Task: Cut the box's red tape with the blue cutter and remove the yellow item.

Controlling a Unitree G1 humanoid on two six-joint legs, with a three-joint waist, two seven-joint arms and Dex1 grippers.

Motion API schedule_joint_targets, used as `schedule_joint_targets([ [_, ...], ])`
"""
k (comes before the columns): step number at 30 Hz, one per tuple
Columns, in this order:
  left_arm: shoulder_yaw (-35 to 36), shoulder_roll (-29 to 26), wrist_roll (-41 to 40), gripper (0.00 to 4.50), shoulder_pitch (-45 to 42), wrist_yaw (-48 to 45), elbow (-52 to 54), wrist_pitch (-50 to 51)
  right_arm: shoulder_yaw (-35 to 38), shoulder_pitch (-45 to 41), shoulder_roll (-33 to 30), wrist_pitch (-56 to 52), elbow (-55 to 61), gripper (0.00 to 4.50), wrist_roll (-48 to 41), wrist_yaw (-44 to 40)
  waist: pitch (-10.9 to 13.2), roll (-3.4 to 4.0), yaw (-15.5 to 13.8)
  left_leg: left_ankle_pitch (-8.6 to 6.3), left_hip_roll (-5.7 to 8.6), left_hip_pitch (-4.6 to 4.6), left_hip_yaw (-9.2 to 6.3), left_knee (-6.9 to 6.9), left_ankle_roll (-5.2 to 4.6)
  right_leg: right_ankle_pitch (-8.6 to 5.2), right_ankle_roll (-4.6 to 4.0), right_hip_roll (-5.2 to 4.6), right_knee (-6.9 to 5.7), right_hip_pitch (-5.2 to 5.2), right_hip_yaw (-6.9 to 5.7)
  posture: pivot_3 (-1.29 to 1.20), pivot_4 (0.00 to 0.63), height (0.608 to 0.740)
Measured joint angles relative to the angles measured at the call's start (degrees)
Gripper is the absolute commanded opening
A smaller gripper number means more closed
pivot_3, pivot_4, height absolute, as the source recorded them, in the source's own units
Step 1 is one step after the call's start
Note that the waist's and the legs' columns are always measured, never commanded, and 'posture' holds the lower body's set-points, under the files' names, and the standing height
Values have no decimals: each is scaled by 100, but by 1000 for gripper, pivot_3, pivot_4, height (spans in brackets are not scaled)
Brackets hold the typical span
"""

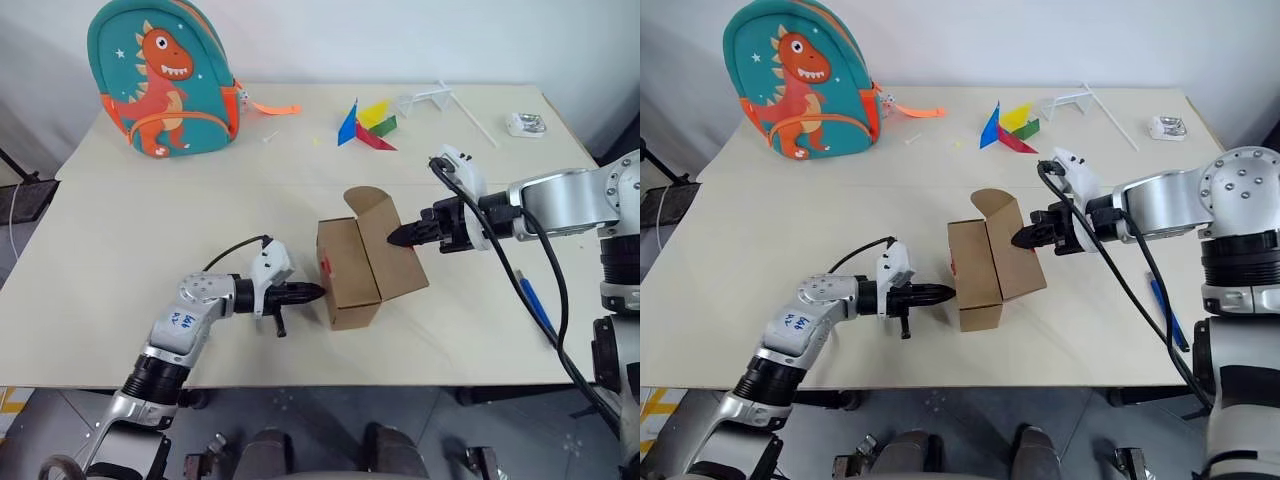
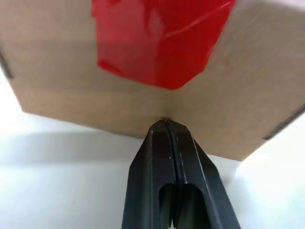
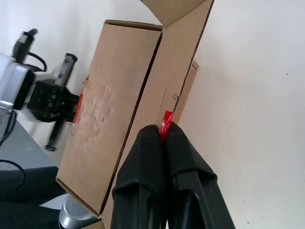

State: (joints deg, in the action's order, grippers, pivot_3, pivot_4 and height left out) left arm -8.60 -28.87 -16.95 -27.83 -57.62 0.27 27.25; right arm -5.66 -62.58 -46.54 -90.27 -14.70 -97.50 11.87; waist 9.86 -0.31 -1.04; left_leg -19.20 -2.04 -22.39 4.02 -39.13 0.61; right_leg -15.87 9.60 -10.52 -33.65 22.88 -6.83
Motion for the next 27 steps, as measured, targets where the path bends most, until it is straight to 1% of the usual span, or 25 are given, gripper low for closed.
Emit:
schedule_joint_targets([
  [4,422,-785,-629,0,-257,-591,296,708,10,-10,6,-24,57,23,106,-46,1,0,45,-1,-2,-6,2,2,2,0,0,0,-8,14,1,0,150,740],
  [7,566,-923,-1043,0,-640,-790,432,1179,44,-10,15,-62,87,23,153,-58,2,-2,34,-1,-1,-8,1,1,1,0,0,0,-9,14,1,0,150,740],
  [9,648,-750,-1229,0,-1022,-718,503,1321,72,-11,41,-87,105,23,193,-65,3,-4,2,-1,-1,-8,2,-1,2,0,0,0,-8,14,2,0,150,740],
  [11,674,-488,-1280,0,-1226,-550,571,1326,102,-12,74,-102,114,23,230,-79,3,-4,1,-1,-1,-7,3,-1,2,0,0,0,-8,13,1,0,150,740],
  [16,221,32,-1038,0,-1271,-184,518,1141,161,-11,132,-135,115,23,360,-113,4,-6,48,0,-1,-6,3,2,2,0,0,1,-9,13,0,0,150,740],
  [20,-11,95,-740,0,-1273,-2,304,999,164,-12,143,-137,116,23,427,-142,5,-6,103,0,-1,-6,4,2,2,0,0,0,-8,13,1,0,150,740],
  [27,-141,27,-595,0,-1206,9,305,884,164,-11,135,-139,131,23,437,-168,4,-6,107,0,-1,-5,4,2,2,0,0,0,-9,13,1,0,150,740],
])
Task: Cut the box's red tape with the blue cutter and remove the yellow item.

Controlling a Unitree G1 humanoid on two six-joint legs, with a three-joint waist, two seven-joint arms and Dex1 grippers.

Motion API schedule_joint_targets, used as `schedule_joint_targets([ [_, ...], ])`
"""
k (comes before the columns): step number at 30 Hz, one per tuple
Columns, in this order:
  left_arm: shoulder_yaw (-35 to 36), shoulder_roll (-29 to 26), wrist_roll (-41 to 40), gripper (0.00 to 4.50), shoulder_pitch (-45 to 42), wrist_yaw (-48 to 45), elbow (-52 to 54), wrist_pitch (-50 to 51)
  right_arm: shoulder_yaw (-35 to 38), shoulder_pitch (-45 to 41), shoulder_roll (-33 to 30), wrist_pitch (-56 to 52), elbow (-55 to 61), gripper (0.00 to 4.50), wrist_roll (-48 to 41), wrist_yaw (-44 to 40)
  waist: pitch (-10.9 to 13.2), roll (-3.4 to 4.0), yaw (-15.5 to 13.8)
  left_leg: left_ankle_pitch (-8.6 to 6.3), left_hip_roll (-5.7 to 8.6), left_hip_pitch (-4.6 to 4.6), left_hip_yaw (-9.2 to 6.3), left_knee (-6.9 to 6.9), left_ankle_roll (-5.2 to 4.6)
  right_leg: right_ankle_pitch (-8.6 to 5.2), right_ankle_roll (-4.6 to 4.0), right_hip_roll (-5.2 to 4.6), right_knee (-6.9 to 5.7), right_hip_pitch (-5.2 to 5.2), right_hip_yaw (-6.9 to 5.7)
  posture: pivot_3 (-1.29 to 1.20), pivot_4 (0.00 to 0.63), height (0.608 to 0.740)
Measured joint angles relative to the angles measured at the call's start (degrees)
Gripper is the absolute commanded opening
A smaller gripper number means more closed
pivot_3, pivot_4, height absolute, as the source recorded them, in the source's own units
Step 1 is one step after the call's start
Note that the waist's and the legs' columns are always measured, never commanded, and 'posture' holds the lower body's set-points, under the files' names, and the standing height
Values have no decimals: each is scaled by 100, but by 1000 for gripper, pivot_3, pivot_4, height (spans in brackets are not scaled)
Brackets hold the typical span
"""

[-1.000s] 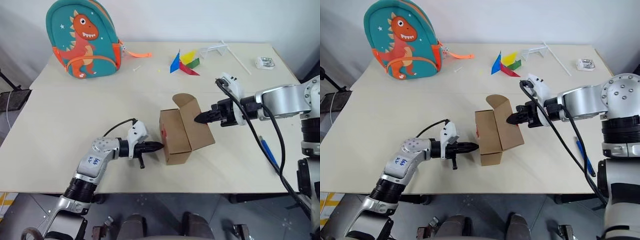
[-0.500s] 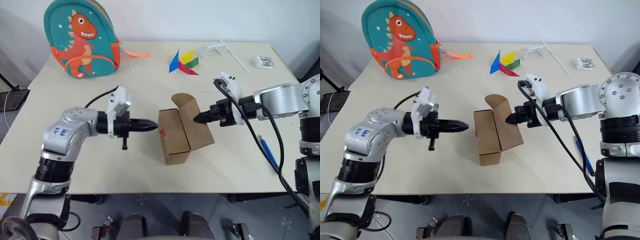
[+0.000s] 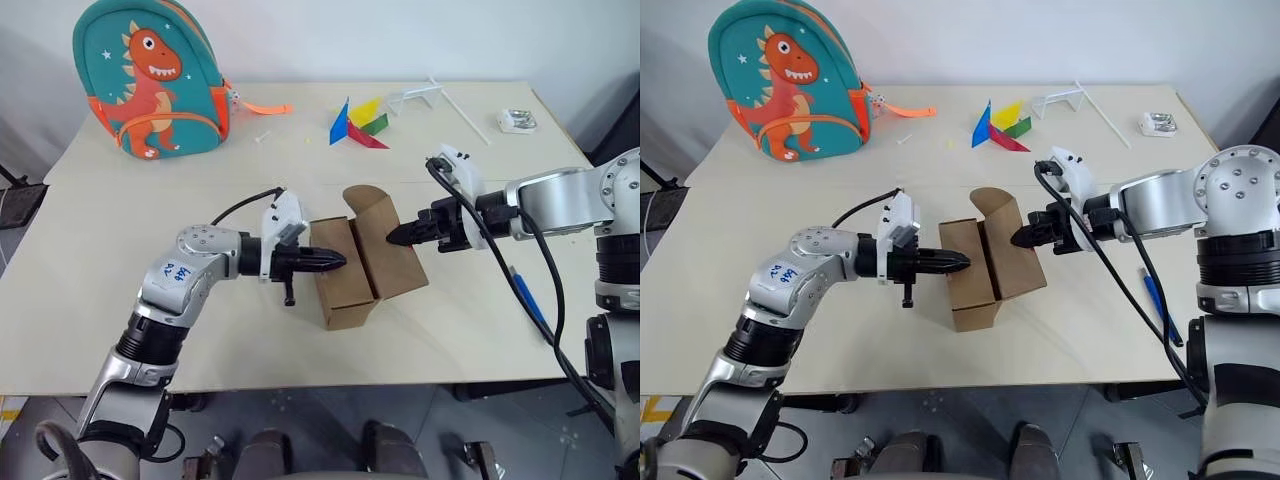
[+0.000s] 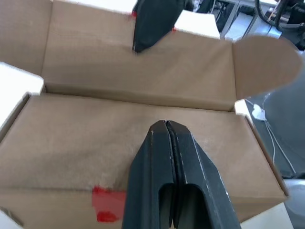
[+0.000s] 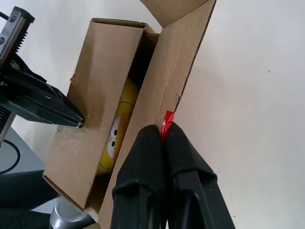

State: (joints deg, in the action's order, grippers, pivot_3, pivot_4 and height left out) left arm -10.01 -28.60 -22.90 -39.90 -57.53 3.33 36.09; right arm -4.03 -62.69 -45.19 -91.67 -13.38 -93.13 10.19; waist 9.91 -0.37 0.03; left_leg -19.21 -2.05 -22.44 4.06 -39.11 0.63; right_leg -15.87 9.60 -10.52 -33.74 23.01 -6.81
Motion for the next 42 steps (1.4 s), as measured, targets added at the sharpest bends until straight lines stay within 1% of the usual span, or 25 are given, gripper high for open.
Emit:
schedule_joint_targets([
  [6,53,-220,-39,0,76,-79,71,68,0,0,-26,2,47,23,-15,5,0,0,19,0,-1,6,1,0,0,0,0,0,-4,0,3,0,150,740],
  [12,272,-644,-117,0,444,-199,136,85,48,-4,-92,18,66,23,-88,19,-3,5,22,0,-1,26,6,0,0,0,0,0,-8,-15,11,0,150,740],
  [17,424,-648,-142,0,644,-155,119,60,42,-52,-92,32,67,23,-223,84,-8,5,12,1,-1,37,6,-6,-3,1,-3,0,-6,-32,14,0,150,740],
  [23,543,-656,-168,0,829,-78,240,60,-73,-54,-176,136,185,23,-655,306,-10,7,-4,1,-2,37,4,-6,-2,1,-4,0,-8,-31,12,0,150,740],
  [29,649,-767,-177,0,992,-62,301,65,-298,-53,-586,273,464,23,-929,440,-10,6,-33,0,-1,36,4,-5,-2,1,-4,0,-5,-32,12,0,150,740],
  [36,671,-755,-177,0,1015,-2,291,65,-451,-53,-814,295,694,23,-860,411,-13,6,-61,0,-1,36,4,-5,-3,1,-4,0,-2,-33,12,0,150,740],
  [42,670,-740,-177,0,1038,44,285,66,-455,-124,-850,241,937,23,-501,150,-15,8,-101,0,-1,36,4,-5,-3,1,-4,0,-2,-33,12,0,150,740],
])
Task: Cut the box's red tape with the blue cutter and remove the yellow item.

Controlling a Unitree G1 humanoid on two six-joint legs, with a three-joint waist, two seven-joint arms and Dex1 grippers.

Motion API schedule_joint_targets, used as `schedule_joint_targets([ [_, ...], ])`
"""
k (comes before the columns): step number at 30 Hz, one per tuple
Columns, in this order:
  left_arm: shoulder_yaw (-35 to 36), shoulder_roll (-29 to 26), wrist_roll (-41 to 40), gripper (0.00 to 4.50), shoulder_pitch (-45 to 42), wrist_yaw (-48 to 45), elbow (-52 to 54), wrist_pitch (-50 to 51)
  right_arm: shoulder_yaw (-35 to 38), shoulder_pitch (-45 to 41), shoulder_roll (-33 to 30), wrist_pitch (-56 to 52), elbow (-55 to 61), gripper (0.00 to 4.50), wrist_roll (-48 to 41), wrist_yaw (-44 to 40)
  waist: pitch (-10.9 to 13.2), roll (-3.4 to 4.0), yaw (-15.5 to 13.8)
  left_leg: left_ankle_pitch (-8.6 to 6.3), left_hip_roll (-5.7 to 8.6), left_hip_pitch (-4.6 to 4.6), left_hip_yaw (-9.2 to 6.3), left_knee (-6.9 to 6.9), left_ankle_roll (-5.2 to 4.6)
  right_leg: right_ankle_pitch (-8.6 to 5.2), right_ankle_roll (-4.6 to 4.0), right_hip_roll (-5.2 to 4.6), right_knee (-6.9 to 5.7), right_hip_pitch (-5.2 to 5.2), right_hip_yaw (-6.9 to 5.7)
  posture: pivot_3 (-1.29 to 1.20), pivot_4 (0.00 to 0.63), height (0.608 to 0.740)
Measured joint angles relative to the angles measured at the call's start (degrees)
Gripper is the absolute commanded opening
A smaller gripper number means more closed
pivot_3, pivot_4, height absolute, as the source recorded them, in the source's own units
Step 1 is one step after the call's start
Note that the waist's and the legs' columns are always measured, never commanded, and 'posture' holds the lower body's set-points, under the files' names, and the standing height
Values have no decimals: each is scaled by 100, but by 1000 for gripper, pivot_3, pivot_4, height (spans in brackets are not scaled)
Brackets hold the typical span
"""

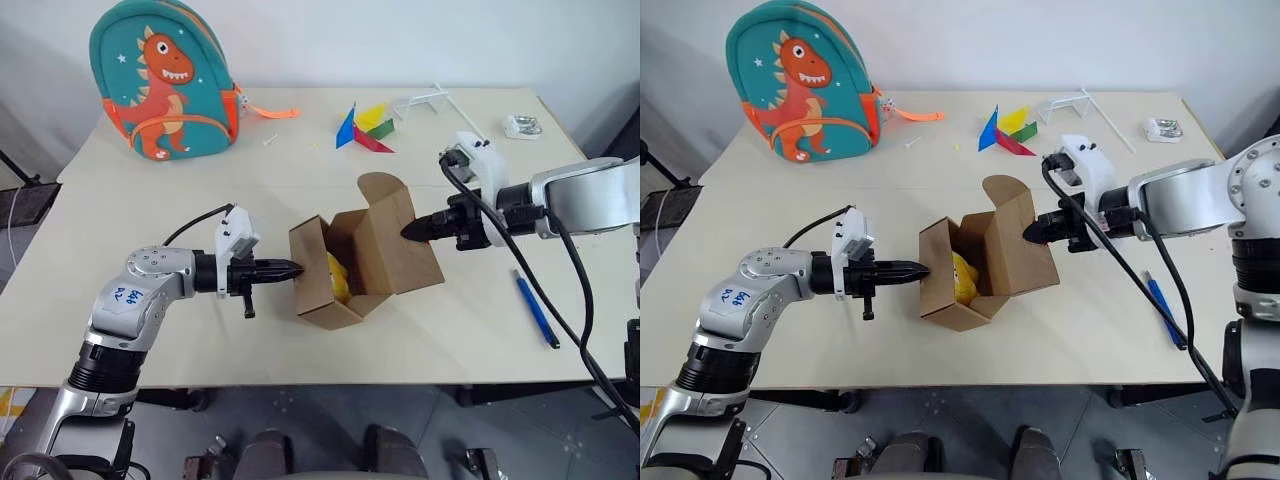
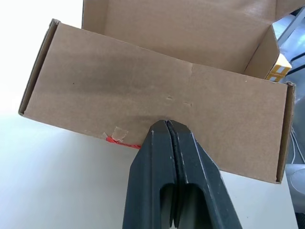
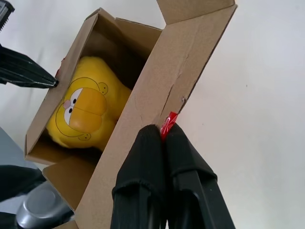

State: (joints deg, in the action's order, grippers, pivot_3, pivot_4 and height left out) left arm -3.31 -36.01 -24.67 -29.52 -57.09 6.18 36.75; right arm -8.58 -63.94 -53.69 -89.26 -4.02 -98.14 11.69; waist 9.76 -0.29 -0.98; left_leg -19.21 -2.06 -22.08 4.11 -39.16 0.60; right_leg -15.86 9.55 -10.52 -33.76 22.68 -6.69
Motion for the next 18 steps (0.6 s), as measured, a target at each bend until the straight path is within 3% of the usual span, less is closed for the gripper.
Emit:
schedule_joint_targets([
  [13,74,-165,66,0,311,133,-59,118,-249,-109,-434,-241,517,23,1422,-1201,-10,8,-53,-1,1,0,0,-2,-3,0,-2,0,7,-3,0,0,150,740],
  [18,-381,-25,240,0,529,202,-291,321,-657,11,-522,-295,724,23,1861,-1800,11,0,-44,5,1,-97,1,-7,5,2,-4,0,-13,107,-2,0,150,740],
])
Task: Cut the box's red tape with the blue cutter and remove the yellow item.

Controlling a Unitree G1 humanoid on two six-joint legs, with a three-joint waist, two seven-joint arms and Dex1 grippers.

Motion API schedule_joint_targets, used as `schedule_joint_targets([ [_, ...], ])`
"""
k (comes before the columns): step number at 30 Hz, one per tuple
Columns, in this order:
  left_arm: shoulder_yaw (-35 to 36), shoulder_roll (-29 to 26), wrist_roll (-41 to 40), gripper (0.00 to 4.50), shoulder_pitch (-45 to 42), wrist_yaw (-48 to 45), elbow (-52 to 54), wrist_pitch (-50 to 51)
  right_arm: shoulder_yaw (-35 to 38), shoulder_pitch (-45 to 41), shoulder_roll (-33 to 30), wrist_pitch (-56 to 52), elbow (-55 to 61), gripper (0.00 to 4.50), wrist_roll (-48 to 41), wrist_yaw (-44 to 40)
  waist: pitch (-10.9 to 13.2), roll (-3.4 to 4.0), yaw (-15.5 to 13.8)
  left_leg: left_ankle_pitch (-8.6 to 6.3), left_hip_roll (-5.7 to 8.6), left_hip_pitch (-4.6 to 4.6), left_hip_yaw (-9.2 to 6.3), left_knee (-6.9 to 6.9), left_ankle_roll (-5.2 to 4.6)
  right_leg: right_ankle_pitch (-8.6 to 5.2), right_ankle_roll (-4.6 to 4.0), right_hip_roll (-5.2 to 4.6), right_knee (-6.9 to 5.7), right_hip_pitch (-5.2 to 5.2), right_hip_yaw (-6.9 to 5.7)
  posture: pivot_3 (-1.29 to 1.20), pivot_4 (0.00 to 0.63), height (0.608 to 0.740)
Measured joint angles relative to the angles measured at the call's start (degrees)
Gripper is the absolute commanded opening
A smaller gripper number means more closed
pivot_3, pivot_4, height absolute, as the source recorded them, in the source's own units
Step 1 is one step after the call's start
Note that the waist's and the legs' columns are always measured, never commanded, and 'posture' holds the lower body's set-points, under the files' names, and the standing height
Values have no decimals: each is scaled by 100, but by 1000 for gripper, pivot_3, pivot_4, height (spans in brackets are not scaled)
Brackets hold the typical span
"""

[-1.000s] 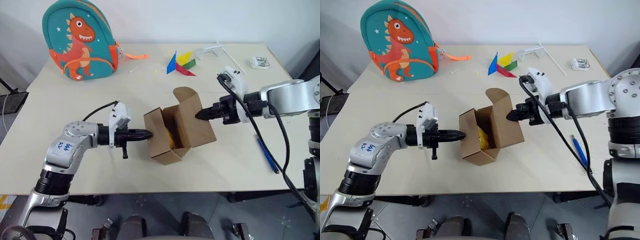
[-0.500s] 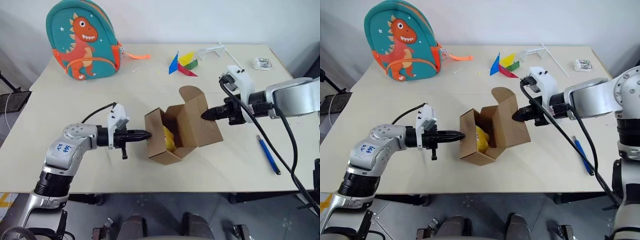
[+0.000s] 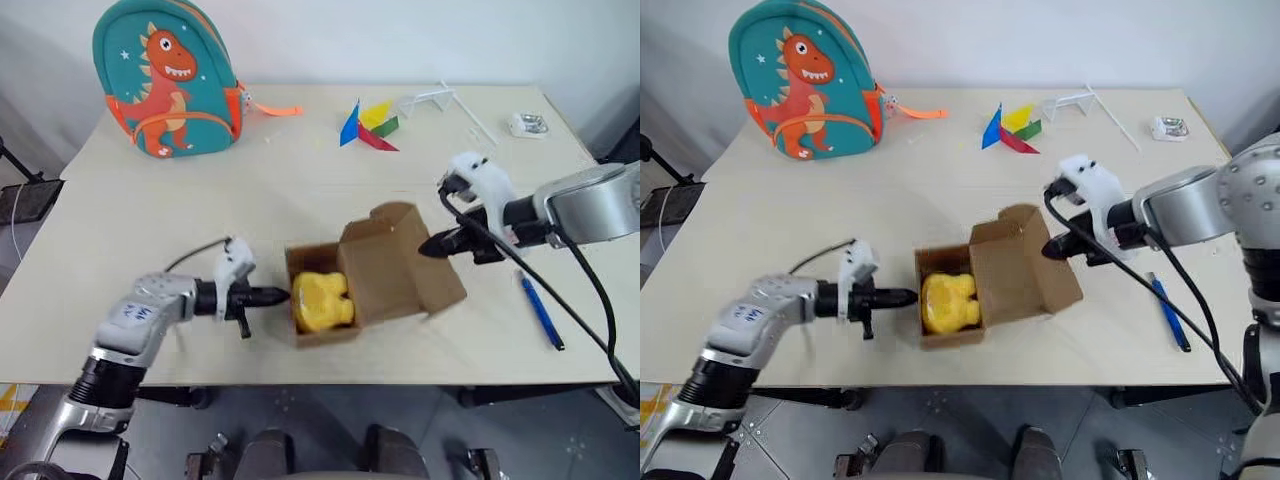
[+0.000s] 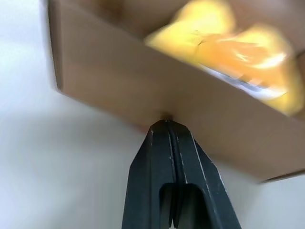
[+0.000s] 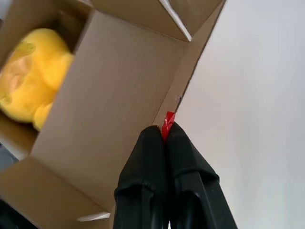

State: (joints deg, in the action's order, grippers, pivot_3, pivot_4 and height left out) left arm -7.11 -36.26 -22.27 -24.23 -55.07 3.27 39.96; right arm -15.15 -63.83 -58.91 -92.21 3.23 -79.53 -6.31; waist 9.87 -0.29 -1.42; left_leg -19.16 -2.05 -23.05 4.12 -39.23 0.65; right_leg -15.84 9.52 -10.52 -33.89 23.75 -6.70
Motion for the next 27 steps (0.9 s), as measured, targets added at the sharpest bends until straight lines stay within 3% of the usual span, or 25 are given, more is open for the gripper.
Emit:
schedule_joint_targets([
  [13,11,2,16,0,-54,53,0,-8,12,-11,91,0,106,23,304,-388,1,0,6,-3,-1,-6,4,-1,4,3,5,-3,9,0,-24,0,150,740],
  [16,35,6,15,0,-54,64,0,-8,199,172,172,0,118,702,309,-310,1,0,4,-3,0,-6,3,-1,4,3,5,-3,7,0,-25,0,150,740],
  [21,59,11,11,0,-62,76,2,-59,608,505,254,1,136,2374,324,-337,1,0,1,-3,0,-6,4,-1,4,3,5,-3,7,-1,-26,0,150,740],
  [27,265,1,-6,0,-72,88,2,-210,1586,1245,26,698,370,4435,987,-1035,1,-1,-2,-3,0,-5,5,-2,4,3,5,-3,8,-2,-25,0,150,740],
])
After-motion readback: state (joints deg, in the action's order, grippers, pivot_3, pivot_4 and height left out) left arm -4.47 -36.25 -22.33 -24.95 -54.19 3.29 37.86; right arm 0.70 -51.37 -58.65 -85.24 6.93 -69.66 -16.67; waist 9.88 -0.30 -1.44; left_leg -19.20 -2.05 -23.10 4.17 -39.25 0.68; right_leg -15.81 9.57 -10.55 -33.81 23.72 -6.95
